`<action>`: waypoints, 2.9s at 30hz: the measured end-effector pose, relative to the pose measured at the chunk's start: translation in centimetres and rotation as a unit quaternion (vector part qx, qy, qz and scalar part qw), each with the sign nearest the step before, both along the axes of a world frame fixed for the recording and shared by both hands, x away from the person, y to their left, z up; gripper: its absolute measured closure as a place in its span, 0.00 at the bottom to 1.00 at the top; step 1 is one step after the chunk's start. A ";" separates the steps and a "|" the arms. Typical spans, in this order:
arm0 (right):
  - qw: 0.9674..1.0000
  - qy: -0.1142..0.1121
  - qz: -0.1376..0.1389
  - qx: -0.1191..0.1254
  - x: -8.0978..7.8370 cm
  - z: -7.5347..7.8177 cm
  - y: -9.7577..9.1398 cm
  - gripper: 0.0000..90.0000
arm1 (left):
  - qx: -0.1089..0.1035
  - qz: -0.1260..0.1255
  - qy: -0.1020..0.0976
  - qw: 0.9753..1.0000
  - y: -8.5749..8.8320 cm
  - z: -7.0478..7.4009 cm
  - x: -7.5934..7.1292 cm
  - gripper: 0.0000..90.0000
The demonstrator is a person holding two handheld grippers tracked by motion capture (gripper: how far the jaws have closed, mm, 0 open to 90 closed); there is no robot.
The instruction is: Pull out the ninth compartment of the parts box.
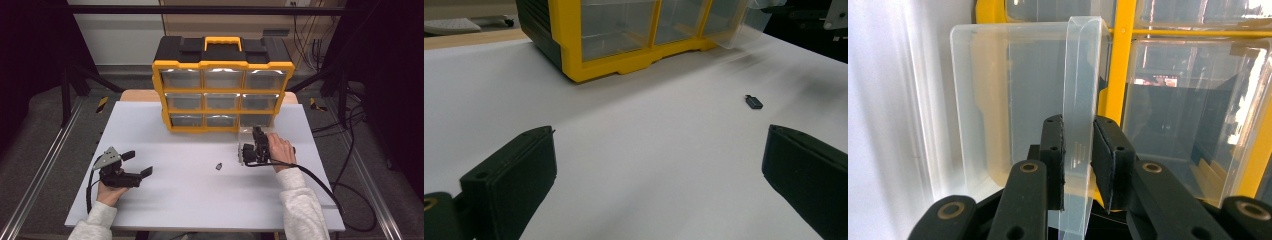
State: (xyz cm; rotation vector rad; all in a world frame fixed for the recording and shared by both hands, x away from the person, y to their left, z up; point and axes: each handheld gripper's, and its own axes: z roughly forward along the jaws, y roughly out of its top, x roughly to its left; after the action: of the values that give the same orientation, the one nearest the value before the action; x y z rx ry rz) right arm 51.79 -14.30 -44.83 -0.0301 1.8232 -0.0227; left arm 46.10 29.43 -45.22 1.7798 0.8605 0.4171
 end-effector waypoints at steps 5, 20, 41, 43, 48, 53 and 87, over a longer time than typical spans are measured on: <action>1.000 0.002 0.000 0.001 -0.2 0.0 0.0 0.85 | 0.001 0.000 -0.001 1.000 0.0 0.0 0.0 0.01; 1.000 0.008 0.001 0.002 -0.7 0.2 0.0 0.85 | 0.002 0.001 0.000 1.000 0.0 0.0 0.0 0.01; 1.000 0.011 0.006 0.003 -1.6 0.4 -0.1 0.85 | 0.002 0.001 -0.001 1.000 0.0 0.0 0.0 0.01; 1.000 0.013 0.004 0.005 -1.7 0.5 -0.2 0.85 | 0.002 0.001 -0.001 1.000 0.0 0.0 0.0 0.01; 1.000 0.014 0.007 0.004 -2.0 0.6 -0.1 0.85 | 0.002 0.001 -0.001 1.000 -0.1 0.0 0.0 0.01; 1.000 0.014 0.008 0.003 -2.1 0.5 -0.2 0.85 | 0.002 0.000 -0.001 1.000 -0.1 0.0 0.0 0.01; 0.986 0.067 0.024 0.153 -2.6 2.1 0.1 0.39 | 0.001 -0.001 -0.001 1.000 -0.1 0.0 0.0 0.01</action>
State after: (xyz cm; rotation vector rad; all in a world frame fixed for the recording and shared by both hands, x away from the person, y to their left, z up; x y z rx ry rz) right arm 49.16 -14.21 -42.68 0.1449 1.9427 0.3009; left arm 46.07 29.34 -45.21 1.7823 0.8582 0.4185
